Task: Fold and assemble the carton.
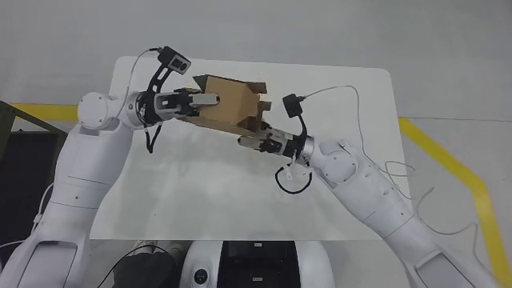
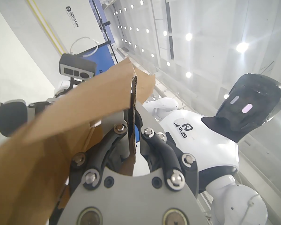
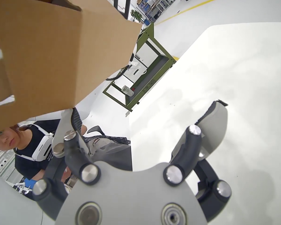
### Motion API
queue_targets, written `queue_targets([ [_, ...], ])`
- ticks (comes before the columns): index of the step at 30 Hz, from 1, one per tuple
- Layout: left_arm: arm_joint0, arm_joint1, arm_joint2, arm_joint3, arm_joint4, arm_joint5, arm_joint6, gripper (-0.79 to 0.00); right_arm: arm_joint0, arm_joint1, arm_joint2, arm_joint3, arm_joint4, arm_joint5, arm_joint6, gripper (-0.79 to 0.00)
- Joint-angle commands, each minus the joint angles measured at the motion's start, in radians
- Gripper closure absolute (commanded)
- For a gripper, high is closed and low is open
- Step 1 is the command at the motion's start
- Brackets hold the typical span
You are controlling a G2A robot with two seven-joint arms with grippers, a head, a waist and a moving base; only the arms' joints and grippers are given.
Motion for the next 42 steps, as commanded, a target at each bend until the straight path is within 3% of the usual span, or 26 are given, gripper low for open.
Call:
queue_targets([
  [1,0.002,0.000,0.001,-0.001,0.008,0.001,-0.002,0.000,0.002,-0.003,0.002,-0.001,-0.004,-0.002,-0.006,-0.785],
  [20,-0.006,-0.007,0.039,0.033,-0.001,0.093,-0.073,0.000,-0.004,-0.015,0.056,-0.008,-0.060,0.004,-0.045,-0.785],
  [27,-0.021,-0.009,0.031,0.051,-0.008,0.090,-0.071,0.000,-0.020,-0.014,0.064,-0.023,-0.069,-0.018,-0.002,-0.785],
  [42,-0.044,-0.011,0.019,0.105,-0.078,0.105,-0.152,0.000,-0.105,0.028,0.181,-0.035,0.186,-0.088,0.145,-0.785],
])
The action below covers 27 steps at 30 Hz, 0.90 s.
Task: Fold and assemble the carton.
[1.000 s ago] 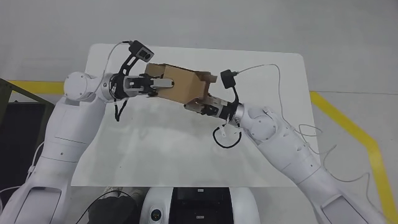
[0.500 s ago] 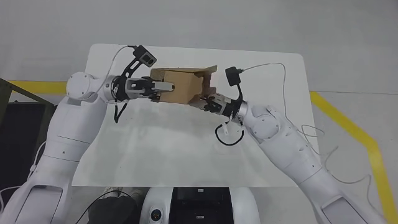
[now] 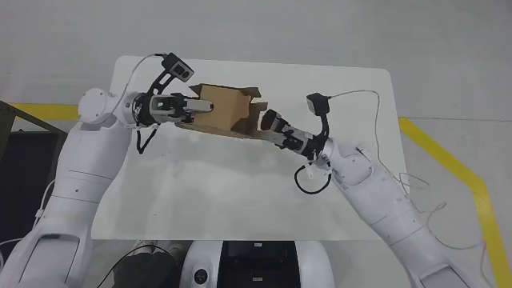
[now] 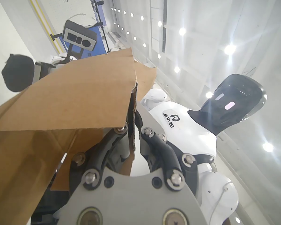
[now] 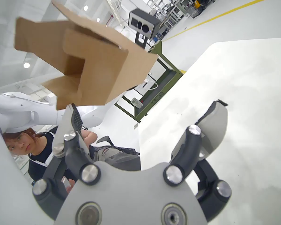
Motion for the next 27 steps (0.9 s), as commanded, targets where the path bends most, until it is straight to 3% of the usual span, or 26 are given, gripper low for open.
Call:
queue_targets([
  [1,0.001,0.000,0.007,-0.005,0.000,0.000,0.000,0.000,-0.006,0.006,0.021,-0.005,0.020,0.008,0.016,-0.785],
  [27,-0.025,-0.002,0.088,-0.014,0.019,-0.007,0.000,0.000,0.036,-0.021,-0.036,0.000,0.039,0.050,0.065,-0.785],
])
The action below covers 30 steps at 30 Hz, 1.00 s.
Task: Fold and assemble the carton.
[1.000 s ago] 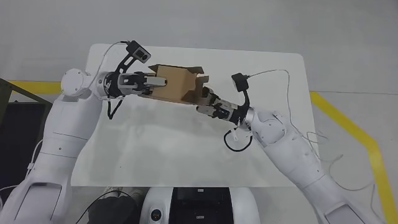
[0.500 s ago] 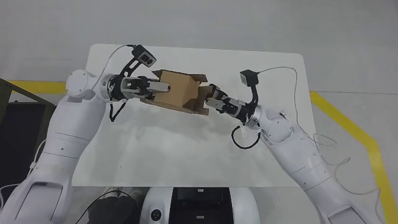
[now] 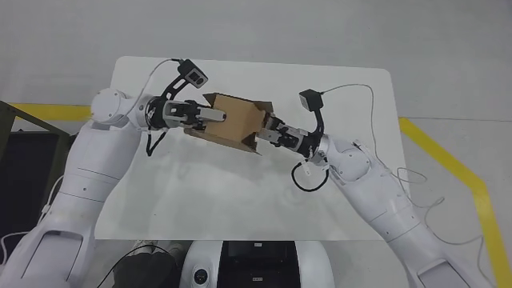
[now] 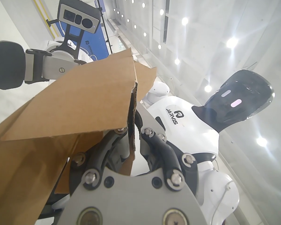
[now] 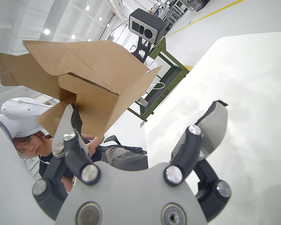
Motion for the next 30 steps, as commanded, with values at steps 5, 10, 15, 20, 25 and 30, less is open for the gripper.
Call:
queue_targets([
  [5,0.000,0.002,0.001,0.001,0.009,0.002,0.000,0.000,0.003,-0.004,-0.002,0.005,-0.003,0.004,0.001,-0.785],
  [10,-0.002,0.004,-0.009,0.001,0.039,-0.013,0.002,0.000,0.004,-0.007,-0.006,-0.001,-0.016,0.013,0.006,-0.785],
  [15,-0.003,0.007,-0.012,-0.021,0.101,-0.029,0.019,0.000,0.005,-0.009,-0.007,-0.005,-0.037,0.024,0.003,-0.785],
  [20,-0.001,0.010,-0.024,-0.038,0.132,-0.029,0.025,0.000,0.002,-0.010,-0.005,-0.015,-0.057,0.032,0.002,-0.785],
  [25,0.001,0.012,-0.038,-0.037,0.120,-0.032,0.028,0.000,-0.003,-0.012,-0.007,-0.026,-0.060,0.034,0.006,-0.785],
  [30,0.003,0.012,-0.053,-0.009,0.091,-0.031,0.030,0.000,-0.013,-0.011,0.005,-0.035,-0.037,0.004,0.004,-0.785],
])
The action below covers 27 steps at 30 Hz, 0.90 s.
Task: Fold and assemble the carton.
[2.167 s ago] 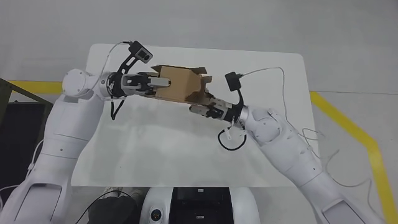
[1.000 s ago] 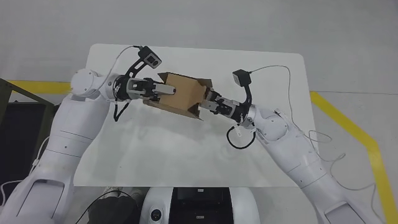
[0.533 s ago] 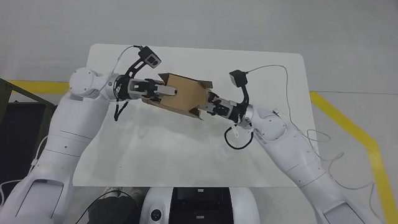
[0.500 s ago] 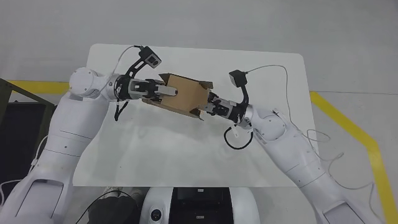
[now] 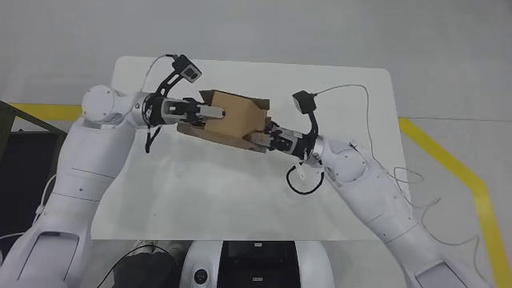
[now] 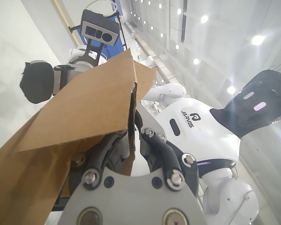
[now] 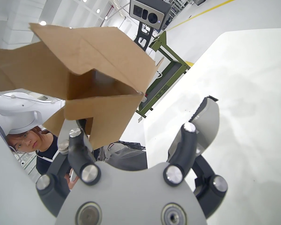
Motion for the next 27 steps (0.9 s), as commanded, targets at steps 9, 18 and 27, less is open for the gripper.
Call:
queue_targets([
  [9,0.010,0.000,-0.031,0.028,-0.079,0.005,-0.030,0.000,-0.021,0.009,0.044,-0.008,0.038,-0.033,0.006,-0.785],
  [18,0.023,0.001,-0.039,0.012,-0.113,0.014,-0.035,0.000,-0.009,0.003,0.027,0.031,0.134,-0.044,0.044,-0.720],
  [27,0.027,0.002,-0.037,-0.006,-0.115,0.020,-0.035,0.000,0.023,-0.008,-0.006,0.066,0.207,-0.015,0.111,-0.690],
])
